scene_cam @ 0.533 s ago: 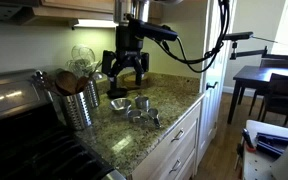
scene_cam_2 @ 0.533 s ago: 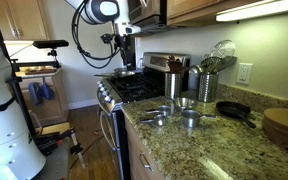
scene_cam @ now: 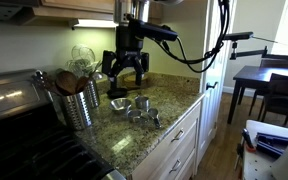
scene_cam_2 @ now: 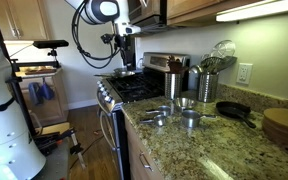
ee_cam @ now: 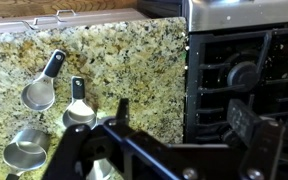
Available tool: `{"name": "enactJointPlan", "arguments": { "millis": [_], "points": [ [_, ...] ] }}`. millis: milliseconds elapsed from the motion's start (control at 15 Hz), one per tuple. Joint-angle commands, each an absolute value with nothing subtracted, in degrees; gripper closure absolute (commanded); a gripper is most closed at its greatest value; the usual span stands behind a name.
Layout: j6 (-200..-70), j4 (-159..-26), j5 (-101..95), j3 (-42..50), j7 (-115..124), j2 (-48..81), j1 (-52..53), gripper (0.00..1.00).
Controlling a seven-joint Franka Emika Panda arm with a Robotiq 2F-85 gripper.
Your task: Stack the cups
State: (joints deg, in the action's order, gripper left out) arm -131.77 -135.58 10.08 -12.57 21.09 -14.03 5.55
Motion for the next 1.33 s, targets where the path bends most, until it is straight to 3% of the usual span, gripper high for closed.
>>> {"name": "enactJointPlan", "arguments": {
  "millis": [0, 1267],
  "points": [
    [-132.52, -136.50, 9.36, -11.64, 23.24, -13.36, 5.36, 0.00],
    [-138.62, -147.61, -3.39, -5.71, 58.86, -4.84, -0.65, 0.00]
  ]
}}
